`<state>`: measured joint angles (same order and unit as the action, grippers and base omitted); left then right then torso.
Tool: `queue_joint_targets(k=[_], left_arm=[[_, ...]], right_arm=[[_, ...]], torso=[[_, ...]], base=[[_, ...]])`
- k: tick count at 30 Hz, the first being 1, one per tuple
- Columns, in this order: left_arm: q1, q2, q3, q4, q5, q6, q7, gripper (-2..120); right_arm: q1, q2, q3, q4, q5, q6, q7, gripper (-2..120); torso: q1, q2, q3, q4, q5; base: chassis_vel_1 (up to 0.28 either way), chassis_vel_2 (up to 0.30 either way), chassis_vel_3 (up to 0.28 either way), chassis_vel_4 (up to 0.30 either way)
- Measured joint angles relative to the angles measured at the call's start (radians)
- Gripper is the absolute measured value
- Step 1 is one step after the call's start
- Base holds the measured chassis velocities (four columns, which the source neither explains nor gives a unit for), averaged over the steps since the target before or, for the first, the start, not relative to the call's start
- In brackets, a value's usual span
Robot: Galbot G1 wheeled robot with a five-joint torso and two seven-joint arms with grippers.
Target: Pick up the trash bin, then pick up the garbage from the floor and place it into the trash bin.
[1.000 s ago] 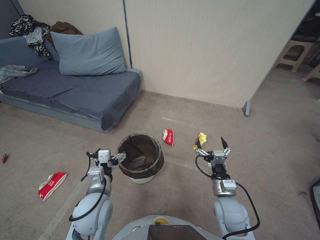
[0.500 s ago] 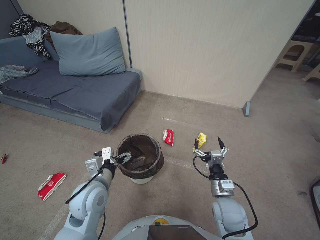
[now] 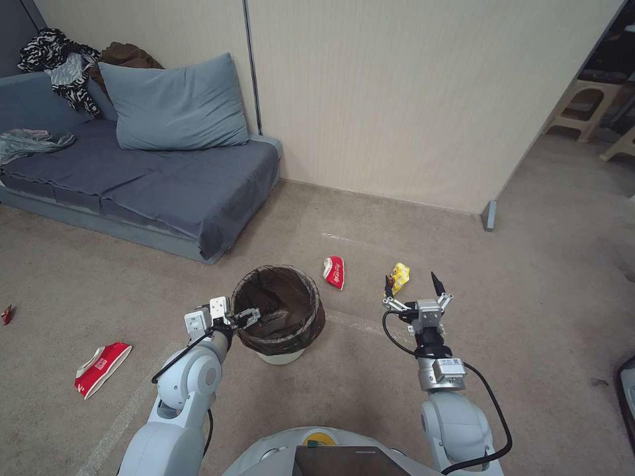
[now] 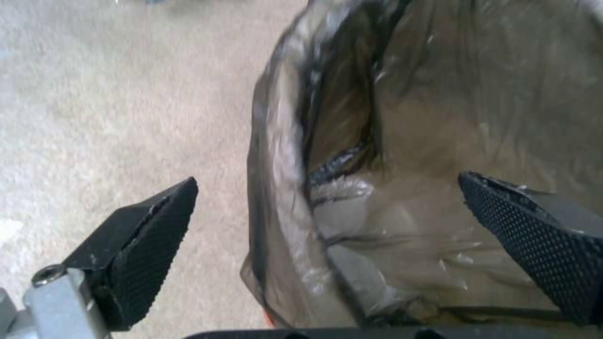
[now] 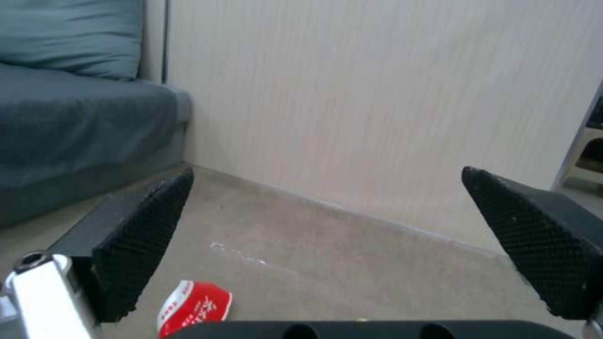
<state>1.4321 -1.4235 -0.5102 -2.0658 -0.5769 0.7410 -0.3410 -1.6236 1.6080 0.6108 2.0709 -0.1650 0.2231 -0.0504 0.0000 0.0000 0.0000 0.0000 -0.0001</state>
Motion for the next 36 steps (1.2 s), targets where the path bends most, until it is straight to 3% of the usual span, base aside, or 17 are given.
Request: queue_joint_targets(k=[3, 11, 15, 20, 29, 36], left_arm=[[-0.005, -0.006, 0.000, 0.024, 0.006, -0.001, 0.000, 98], [-0.035, -0.014, -0.002, 0.081, -0.008, -0.009, -0.005, 73], [-0.031, -0.020, 0.000, 0.088, -0.015, -0.010, -0.005, 53], [-0.029, -0.021, 0.001, 0.087, -0.015, -0.010, -0.005, 40], [-0.018, -0.027, 0.000, 0.087, -0.012, -0.010, -0.007, 5], [-0.018, -0.028, 0.000, 0.086, -0.009, -0.009, -0.008, 3]], right_arm=[[0.000, 0.000, 0.000, -0.002, -0.001, 0.000, -0.001, 100], [-0.002, 0.000, -0.002, -0.013, -0.011, 0.006, -0.005, 100], [0.000, 0.000, -0.003, -0.016, -0.014, 0.007, -0.008, 100], [0.002, 0.000, -0.003, -0.017, -0.014, 0.007, -0.010, 100], [0.004, 0.000, 0.003, -0.003, 0.000, 0.000, -0.032, 100], [0.011, 0.000, 0.009, -0.001, -0.041, -0.003, -0.012, 100]], torso=[[0.000, 0.000, 0.000, 0.0000, 0.0000], [0.000, 0.000, 0.000, 0.0003, 0.0007], [0.000, 0.000, 0.000, 0.0003, 0.0010], [0.000, 0.000, 0.000, 0.0001, 0.0008], [0.000, 0.000, 0.000, 0.0000, 0.0003], [0.000, 0.000, 0.000, 0.0000, 0.0001]], base=[[0.000, 0.000, 0.000, 0.000], [0.000, 0.000, 0.000, 0.000], [0.000, 0.000, 0.000, 0.000], [0.000, 0.000, 0.000, 0.000], [0.000, 0.000, 0.000, 0.000], [0.000, 0.000, 0.000, 0.000]])
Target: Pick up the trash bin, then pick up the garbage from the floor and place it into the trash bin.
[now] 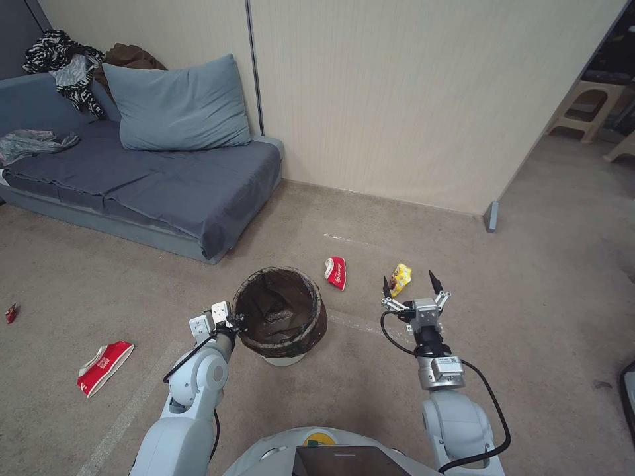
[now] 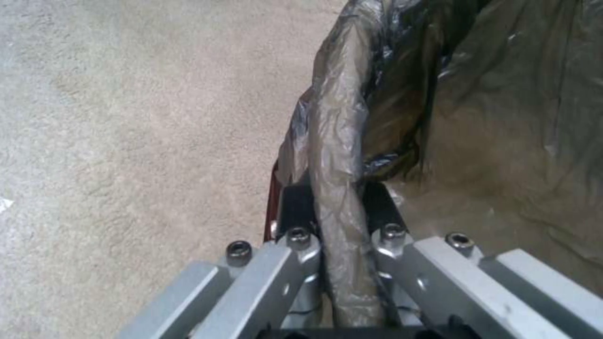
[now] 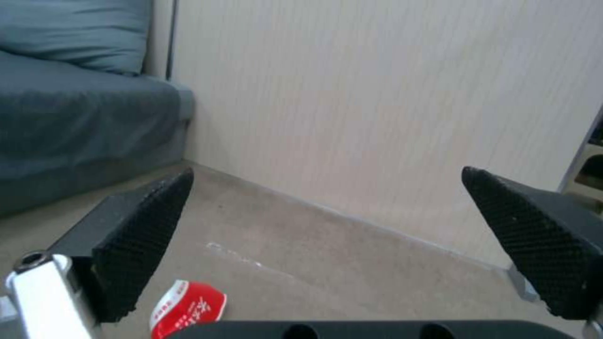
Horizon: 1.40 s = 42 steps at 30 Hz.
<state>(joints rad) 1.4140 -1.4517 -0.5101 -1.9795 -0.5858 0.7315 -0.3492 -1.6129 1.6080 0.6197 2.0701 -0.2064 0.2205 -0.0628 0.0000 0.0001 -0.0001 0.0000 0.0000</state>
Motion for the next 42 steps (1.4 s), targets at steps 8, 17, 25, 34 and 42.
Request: queue_joint_targets(k=[8, 17, 25, 34, 42], left_arm=[[0.003, -0.003, 0.001, -0.010, 0.018, 0.003, -0.004, 3], [0.066, -0.011, -0.009, -0.157, 0.092, 0.004, 0.001, 0], [0.149, -0.024, 0.007, -0.363, 0.173, -0.038, 0.023, 0], [0.181, -0.026, 0.019, -0.422, 0.230, -0.054, 0.034, 0], [0.185, -0.028, 0.023, -0.426, 0.248, -0.063, 0.036, 0]], right_arm=[[0.006, 0.000, -0.006, -0.004, 0.055, 0.017, 0.009, 100], [0.010, 0.000, -0.006, -0.021, 0.067, 0.038, 0.008, 100], [0.011, 0.000, -0.004, -0.035, 0.060, 0.062, 0.007, 100], [0.005, 0.000, -0.002, -0.034, 0.071, 0.067, -0.003, 100], [-0.002, 0.000, 0.003, -0.030, 0.090, 0.078, -0.013, 100]], torso=[[0.000, 0.000, 0.000, -0.0002, -0.0005], [0.000, 0.000, 0.000, -0.0003, 0.0001], [0.000, 0.000, 0.000, 0.0000, -0.0001], [0.000, 0.000, 0.000, 0.0000, 0.0000], [0.000, 0.000, 0.000, 0.0000, -0.0001]], base=[[0.000, 0.000, 0.000, 0.000], [0.000, 0.000, 0.000, 0.000], [0.000, 0.000, 0.000, 0.000], [0.000, 0.000, 0.000, 0.000], [0.000, 0.000, 0.000, 0.000]])
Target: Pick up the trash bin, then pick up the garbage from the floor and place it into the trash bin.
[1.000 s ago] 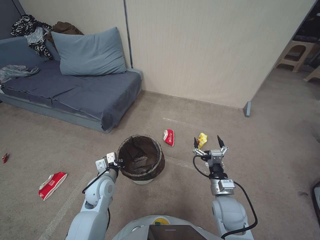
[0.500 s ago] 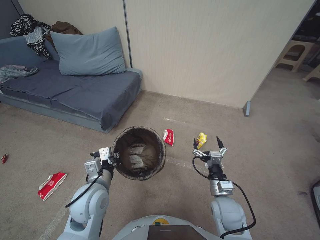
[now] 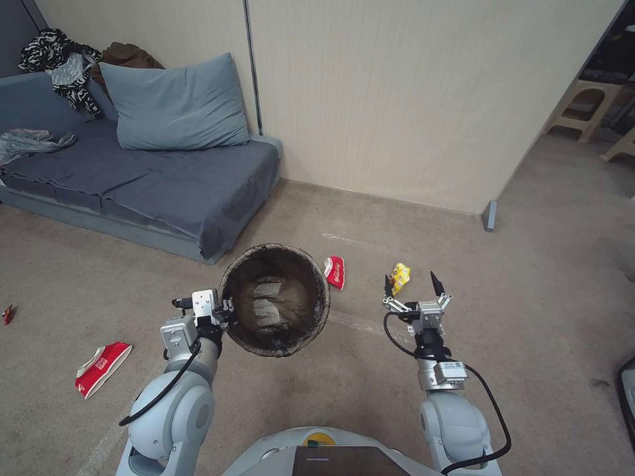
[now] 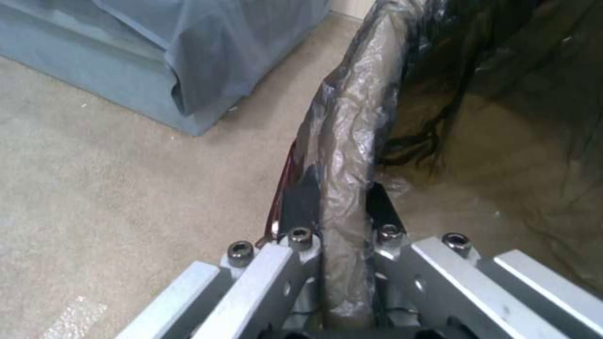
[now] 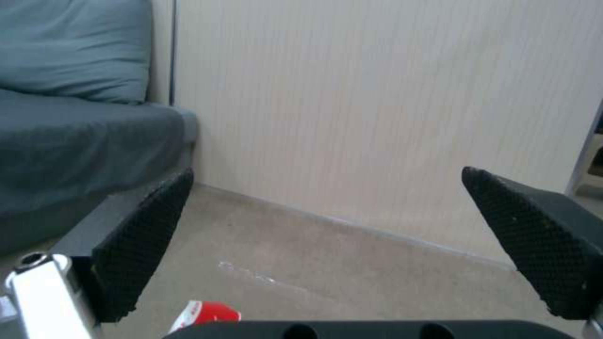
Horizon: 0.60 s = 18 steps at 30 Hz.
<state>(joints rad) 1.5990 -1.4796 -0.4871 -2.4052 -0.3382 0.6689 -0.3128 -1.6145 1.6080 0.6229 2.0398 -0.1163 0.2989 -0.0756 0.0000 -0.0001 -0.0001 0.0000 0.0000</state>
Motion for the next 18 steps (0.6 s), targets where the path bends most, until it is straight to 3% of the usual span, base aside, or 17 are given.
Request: queue_joint_targets(k=[8, 18], left_arm=[[-0.004, -0.002, 0.000, 0.005, 0.001, -0.001, 0.000, 0], [-0.011, -0.001, -0.003, 0.007, -0.002, -0.001, -0.002, 0]], right_arm=[[-0.002, 0.000, -0.001, -0.005, -0.001, 0.004, -0.002, 100], [0.003, 0.000, -0.002, -0.015, -0.019, 0.010, -0.005, 100]], torso=[[0.000, 0.000, 0.000, 0.0001, 0.0000], [0.000, 0.000, 0.000, 0.0004, 0.0004]], base=[[-0.059, 0.057, 0.053, -0.062], [-0.193, 0.195, 0.207, -0.197]])
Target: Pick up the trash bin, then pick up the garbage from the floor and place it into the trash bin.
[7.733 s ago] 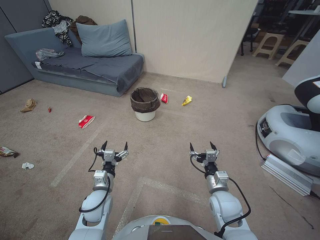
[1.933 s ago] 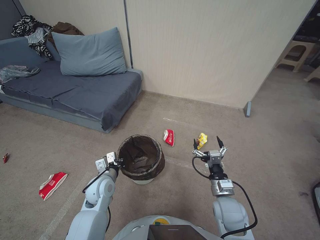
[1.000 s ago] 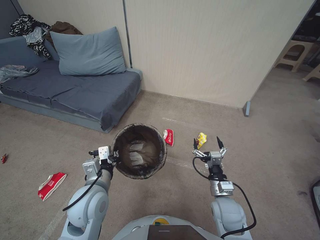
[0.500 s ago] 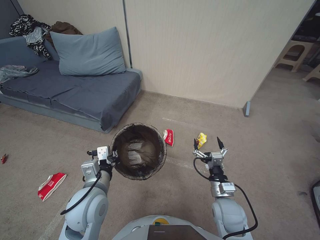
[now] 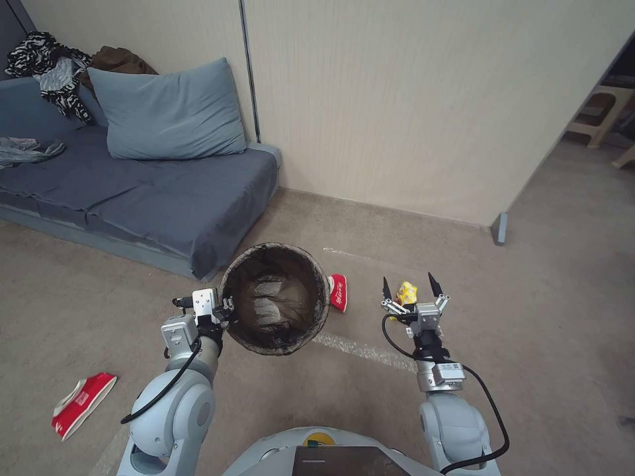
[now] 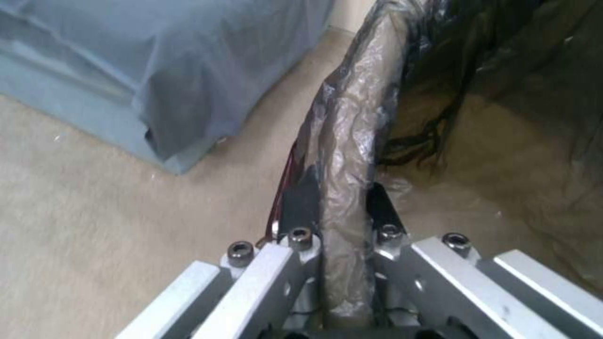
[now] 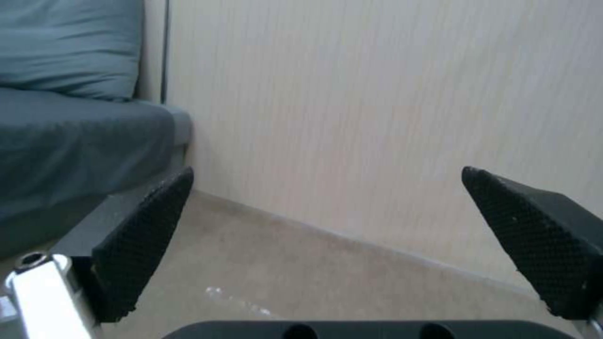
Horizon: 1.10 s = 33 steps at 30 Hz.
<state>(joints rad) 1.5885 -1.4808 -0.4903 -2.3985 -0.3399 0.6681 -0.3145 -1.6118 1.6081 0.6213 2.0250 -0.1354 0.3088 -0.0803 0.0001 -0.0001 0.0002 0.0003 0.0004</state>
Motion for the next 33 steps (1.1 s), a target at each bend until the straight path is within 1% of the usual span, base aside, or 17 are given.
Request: queue_joint_targets(k=[1, 3, 11, 12, 14, 15, 16, 17, 18, 20, 22, 23, 24, 26, 27, 29, 33], left_arm=[[-0.001, 0.000, -0.001, 0.001, 0.000, 0.000, -0.001, 0], [-0.003, 0.000, -0.001, 0.001, -0.002, 0.000, -0.001, 0], [-0.002, 0.000, 0.000, -0.004, -0.003, 0.003, -0.002, 0], [-0.001, 0.001, 0.001, -0.006, -0.003, 0.003, -0.002, 0], [0.001, 0.002, 0.001, -0.010, -0.003, 0.003, -0.001, 0], [0.001, 0.002, 0.001, -0.010, -0.003, 0.003, -0.001, 0], [0.002, 0.003, 0.002, -0.013, -0.003, 0.003, -0.001, 0], [0.003, 0.003, 0.002, -0.015, -0.003, 0.004, -0.001, 0], [0.003, 0.003, 0.002, -0.015, -0.003, 0.004, -0.001, 0], [0.002, 0.007, 0.003, -0.016, -0.003, 0.005, -0.001, 0], [0.001, 0.010, 0.004, -0.016, -0.003, 0.006, -0.001, 0], [0.001, 0.010, 0.004, -0.016, -0.003, 0.006, -0.001, 0], [-0.001, 0.014, 0.005, -0.013, -0.005, 0.007, 0.000, 0], [-0.002, 0.017, 0.005, -0.008, -0.006, 0.007, 0.001, 0], [-0.002, 0.017, 0.005, -0.008, -0.006, 0.007, 0.001, 0], [-0.002, 0.017, 0.007, -0.004, -0.006, 0.007, 0.001, 0], [-0.002, 0.015, 0.013, -0.001, -0.007, 0.009, 0.001, 0]], right_arm=[[0.003, 0.000, 0.000, -0.004, -0.003, 0.007, 0.000, 100], [0.007, 0.000, 0.001, -0.010, -0.007, 0.016, 0.000, 100], [0.022, 0.000, 0.000, -0.028, -0.023, 0.016, 0.030, 100], [0.027, 0.000, -0.002, -0.033, -0.026, -0.001, 0.048, 100], [0.046, 0.000, -0.009, -0.043, -0.018, -0.073, 0.097, 100], [0.046, 0.000, -0.009, -0.043, -0.018, -0.073, 0.097, 100], [0.067, -0.002, -0.017, -0.053, 0.030, -0.150, 0.123, 100], [0.084, -0.008, -0.019, -0.065, 0.057, -0.201, 0.136, 100], [0.084, -0.008, -0.019, -0.065, 0.057, -0.201, 0.136, 100], [0.123, -0.025, -0.019, -0.096, 0.088, -0.309, 0.166, 100], [0.144, -0.036, -0.014, -0.118, 0.102, -0.385, 0.191, 100], [0.144, -0.036, -0.014, -0.118, 0.102, -0.385, 0.191, 100], [0.166, -0.045, -0.008, -0.142, 0.118, -0.444, 0.209, 100], [0.194, -0.058, -0.002, -0.175, 0.142, -0.488, 0.213, 100], [0.194, -0.058, -0.002, -0.175, 0.142, -0.488, 0.213, 100], [0.233, -0.073, 0.000, -0.236, 0.176, -0.525, 0.209, 100], [0.285, -0.081, -0.001, -0.336, 0.193, -0.546, 0.205, 100]], torso=[[0.000, 0.000, 0.000, -0.0002, -0.0007], [0.000, 0.000, 0.000, -0.0003, -0.0004], [0.000, 0.000, 0.000, -0.0004, -0.0004], [0.000, 0.000, 0.000, -0.0004, -0.0003], [0.000, 0.000, 0.000, -0.0005, -0.0004], [0.000, 0.000, 0.000, -0.0005, -0.0004], [0.000, 0.000, 0.000, -0.0004, -0.0004], [0.000, 0.000, 0.000, -0.0004, -0.0002], [0.000, 0.000, 0.000, -0.0004, -0.0002], [0.000, 0.000, 0.000, -0.0001, -0.0003], [0.000, 0.000, 0.000, -0.0001, -0.0002], [0.000, 0.000, 0.000, -0.0001, -0.0002], [0.000, 0.000, 0.000, -0.0004, -0.0003], [0.000, 0.000, 0.000, -0.0007, -0.0003], [0.000, 0.000, 0.000, -0.0007, -0.0003], [0.000, 0.000, 0.000, -0.0002, -0.0003], [0.000, 0.000, 0.000, -0.0004, -0.0003]], base=[[-0.171, 0.196, 0.111, -0.152], [-0.125, 0.145, 0.111, -0.108], [-0.002, -0.002, 0.016, 0.017], [0.000, 0.000, 0.000, 0.000], [0.000, 0.000, 0.000, 0.000], [0.000, 0.000, 0.000, 0.000], [0.000, 0.000, 0.000, 0.000], [0.000, 0.000, 0.000, 0.000], [0.000, 0.000, 0.000, 0.000], [0.000, 0.000, 0.000, 0.000], [0.000, 0.000, 0.000, 0.000], [0.000, 0.000, 0.000, 0.000], [0.000, 0.000, 0.000, 0.000], [0.000, 0.000, 0.000, 0.000], [0.000, 0.000, 0.000, 0.000], [0.000, 0.000, 0.000, 0.000], [0.000, 0.000, 0.000, 0.000]])
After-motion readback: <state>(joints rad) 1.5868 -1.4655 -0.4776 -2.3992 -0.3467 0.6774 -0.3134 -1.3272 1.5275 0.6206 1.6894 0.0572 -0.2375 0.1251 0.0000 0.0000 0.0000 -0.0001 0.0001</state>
